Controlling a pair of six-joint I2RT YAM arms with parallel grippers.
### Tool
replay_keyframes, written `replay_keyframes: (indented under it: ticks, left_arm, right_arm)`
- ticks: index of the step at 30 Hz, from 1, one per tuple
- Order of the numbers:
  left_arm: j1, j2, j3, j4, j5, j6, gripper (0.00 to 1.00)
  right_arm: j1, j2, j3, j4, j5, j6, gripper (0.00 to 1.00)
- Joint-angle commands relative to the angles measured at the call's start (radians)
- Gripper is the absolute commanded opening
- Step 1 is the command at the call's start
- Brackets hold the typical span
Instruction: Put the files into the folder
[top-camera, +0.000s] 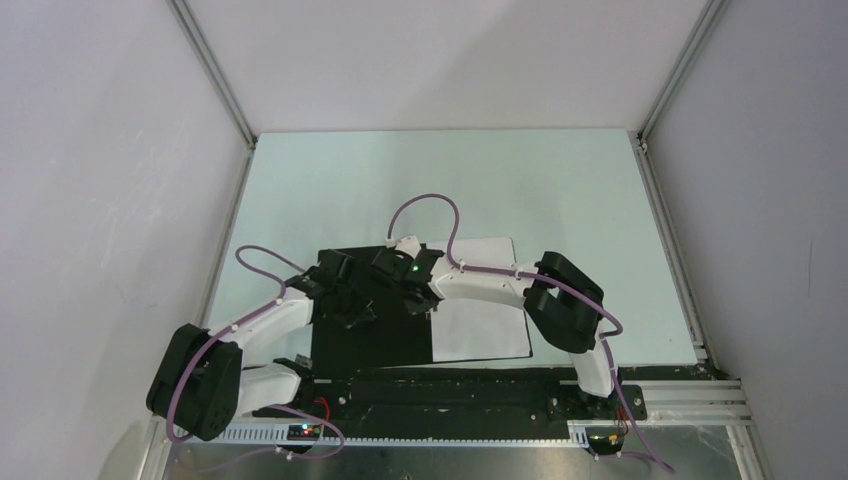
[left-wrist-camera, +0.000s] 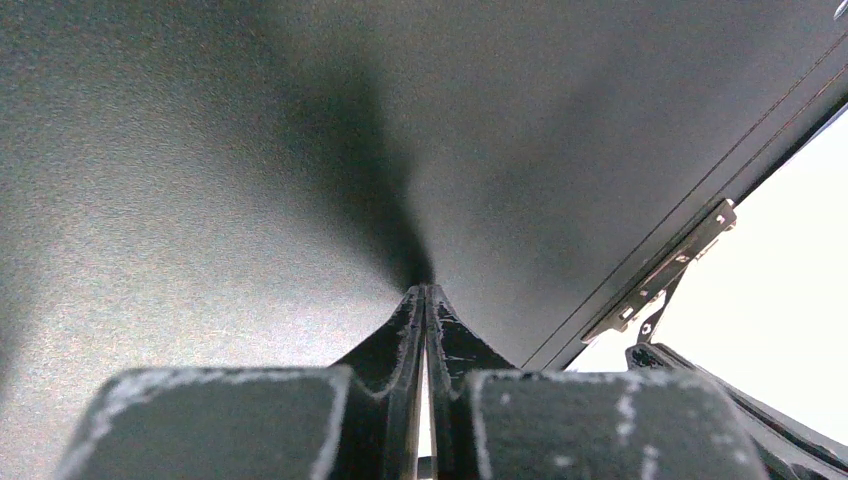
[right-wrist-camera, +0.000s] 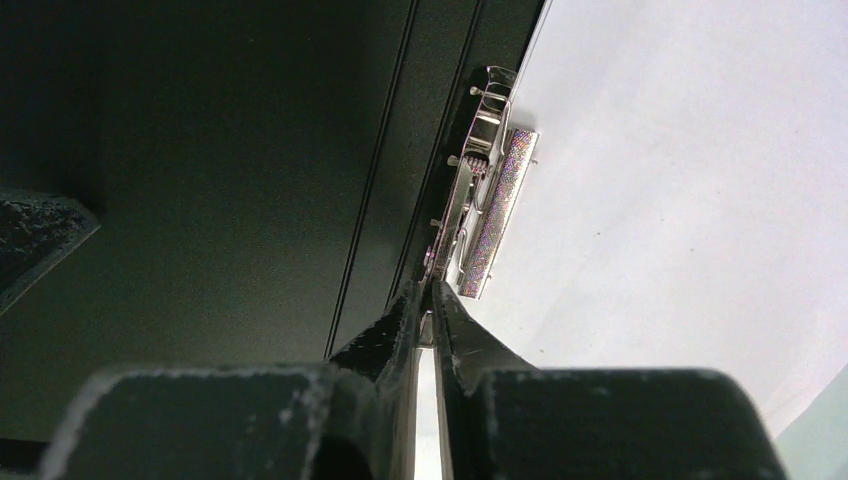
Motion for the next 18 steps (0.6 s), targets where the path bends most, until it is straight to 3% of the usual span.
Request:
replay_keyframes:
  ticks: [1,18]
  left_arm:
    - [0.015,0.012,-0.028,-0.009,-0.045,-0.009,0.08]
    - [0.023,0.012,-0.032,-0.01,-0.045,-0.012,0.06]
  right_arm:
    - [0.008,0.034,-0.049,-0.036,-0.031,0.027,0.11]
    - [-0.012,0.06,-0.15,0.079,-0.12,0.025,0.1]
